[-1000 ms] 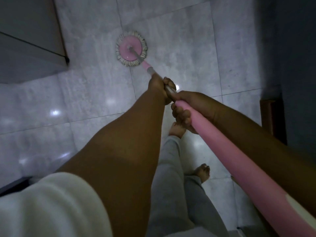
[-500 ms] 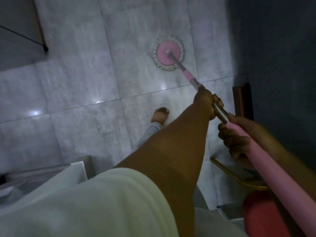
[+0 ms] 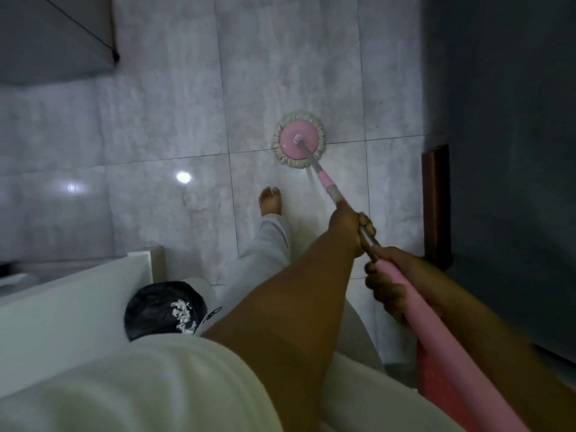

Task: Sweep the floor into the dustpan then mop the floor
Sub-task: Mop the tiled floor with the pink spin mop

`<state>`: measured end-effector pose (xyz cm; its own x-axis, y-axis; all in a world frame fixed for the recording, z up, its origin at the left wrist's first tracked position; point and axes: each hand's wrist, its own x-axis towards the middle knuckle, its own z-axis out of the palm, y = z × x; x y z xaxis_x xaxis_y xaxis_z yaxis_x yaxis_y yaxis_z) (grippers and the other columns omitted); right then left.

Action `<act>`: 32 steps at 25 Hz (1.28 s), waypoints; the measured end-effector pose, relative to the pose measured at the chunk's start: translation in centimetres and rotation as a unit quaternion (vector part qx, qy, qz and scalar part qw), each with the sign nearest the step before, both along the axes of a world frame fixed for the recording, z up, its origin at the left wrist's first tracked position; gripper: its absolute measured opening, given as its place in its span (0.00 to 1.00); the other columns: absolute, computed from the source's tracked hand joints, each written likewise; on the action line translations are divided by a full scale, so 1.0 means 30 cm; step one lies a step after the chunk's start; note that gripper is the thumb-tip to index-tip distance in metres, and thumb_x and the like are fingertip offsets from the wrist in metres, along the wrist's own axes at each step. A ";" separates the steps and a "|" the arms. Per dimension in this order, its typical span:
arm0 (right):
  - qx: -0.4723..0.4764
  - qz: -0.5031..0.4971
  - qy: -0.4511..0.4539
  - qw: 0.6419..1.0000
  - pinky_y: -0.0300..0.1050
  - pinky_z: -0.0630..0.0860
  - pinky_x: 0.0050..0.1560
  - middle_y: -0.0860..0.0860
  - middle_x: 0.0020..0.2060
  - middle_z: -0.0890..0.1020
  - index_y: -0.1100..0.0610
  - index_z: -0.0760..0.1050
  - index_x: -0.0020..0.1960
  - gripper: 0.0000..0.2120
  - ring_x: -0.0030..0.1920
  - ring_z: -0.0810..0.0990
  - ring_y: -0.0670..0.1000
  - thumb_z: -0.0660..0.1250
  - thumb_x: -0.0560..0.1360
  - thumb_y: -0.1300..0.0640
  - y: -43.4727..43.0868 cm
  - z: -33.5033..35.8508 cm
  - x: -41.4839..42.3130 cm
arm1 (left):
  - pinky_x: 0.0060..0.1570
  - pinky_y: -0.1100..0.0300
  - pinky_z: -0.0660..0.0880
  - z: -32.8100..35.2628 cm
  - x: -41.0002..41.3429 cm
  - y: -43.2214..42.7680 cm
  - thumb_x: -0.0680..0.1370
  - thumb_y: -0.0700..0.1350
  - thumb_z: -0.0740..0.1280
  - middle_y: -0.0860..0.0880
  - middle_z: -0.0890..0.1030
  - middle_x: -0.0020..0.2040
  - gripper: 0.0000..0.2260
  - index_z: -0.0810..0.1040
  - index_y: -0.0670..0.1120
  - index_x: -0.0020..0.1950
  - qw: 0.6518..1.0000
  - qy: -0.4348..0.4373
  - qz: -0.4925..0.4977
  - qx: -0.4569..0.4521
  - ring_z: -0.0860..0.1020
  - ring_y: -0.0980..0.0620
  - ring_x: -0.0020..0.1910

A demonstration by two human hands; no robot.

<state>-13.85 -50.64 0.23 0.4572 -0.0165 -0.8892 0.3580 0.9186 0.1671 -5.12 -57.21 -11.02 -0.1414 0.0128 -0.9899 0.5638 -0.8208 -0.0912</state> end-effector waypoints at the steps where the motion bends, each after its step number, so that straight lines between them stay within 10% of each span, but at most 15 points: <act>1: 0.000 0.001 -0.005 1.000 0.35 0.66 0.17 0.49 0.23 0.70 0.57 0.72 0.35 0.16 0.18 0.67 0.45 0.64 0.73 0.45 -0.002 0.011 0.030 | 0.21 0.69 0.63 0.000 0.037 0.005 0.78 0.68 0.55 0.52 0.64 0.21 0.23 0.75 0.49 0.52 1.000 -0.009 0.016 -0.007 0.64 0.54 0.17; 4: -0.008 0.057 -0.015 0.998 0.34 0.66 0.16 0.50 0.23 0.71 0.58 0.71 0.36 0.14 0.17 0.67 0.45 0.64 0.72 0.47 -0.041 -0.001 0.141 | 0.21 0.72 0.64 -0.009 0.193 0.001 0.77 0.67 0.59 0.52 0.65 0.20 0.25 0.68 0.45 0.38 0.999 -0.036 0.031 0.011 0.64 0.55 0.15; 15: -0.002 0.102 0.027 0.994 0.33 0.65 0.16 0.48 0.22 0.70 0.58 0.70 0.36 0.18 0.17 0.67 0.43 0.58 0.80 0.48 -0.179 0.019 0.347 | 0.23 0.72 0.65 -0.013 0.427 -0.103 0.77 0.65 0.61 0.52 0.65 0.19 0.24 0.67 0.46 0.37 0.995 -0.040 0.085 0.033 0.64 0.56 0.14; 24: 0.050 0.100 0.073 0.991 0.34 0.68 0.17 0.51 0.24 0.72 0.60 0.73 0.38 0.17 0.17 0.69 0.46 0.63 0.75 0.46 -0.177 0.222 0.262 | 0.27 0.53 0.79 0.111 0.356 -0.076 0.81 0.63 0.54 0.40 0.81 0.33 0.26 0.70 0.40 0.58 0.988 0.064 -0.137 0.010 0.81 0.45 0.26; 26: 0.041 0.125 0.095 0.987 0.33 0.66 0.17 0.50 0.23 0.71 0.60 0.72 0.37 0.17 0.17 0.68 0.45 0.62 0.77 0.47 -0.232 0.240 0.280 | 0.32 0.54 0.81 0.146 0.421 -0.124 0.82 0.60 0.54 0.41 0.81 0.43 0.24 0.72 0.41 0.62 0.943 0.008 -0.328 -0.050 0.83 0.45 0.34; 29: 0.031 0.151 0.106 0.982 0.33 0.67 0.16 0.50 0.21 0.72 0.60 0.72 0.36 0.20 0.16 0.69 0.45 0.60 0.79 0.47 -0.352 0.269 0.311 | 0.48 0.58 0.77 0.202 0.529 -0.216 0.82 0.47 0.60 0.42 0.78 0.57 0.17 0.69 0.43 0.70 0.731 -0.122 -0.611 -0.278 0.80 0.44 0.53; 32: 0.037 0.136 0.097 0.985 0.35 0.72 0.18 0.51 0.23 0.75 0.61 0.75 0.36 0.21 0.19 0.73 0.46 0.62 0.78 0.45 -0.469 0.292 0.319 | 0.59 0.57 0.72 0.290 0.577 -0.263 0.75 0.41 0.71 0.44 0.76 0.63 0.23 0.72 0.46 0.69 0.569 -0.124 -0.646 -0.493 0.75 0.47 0.60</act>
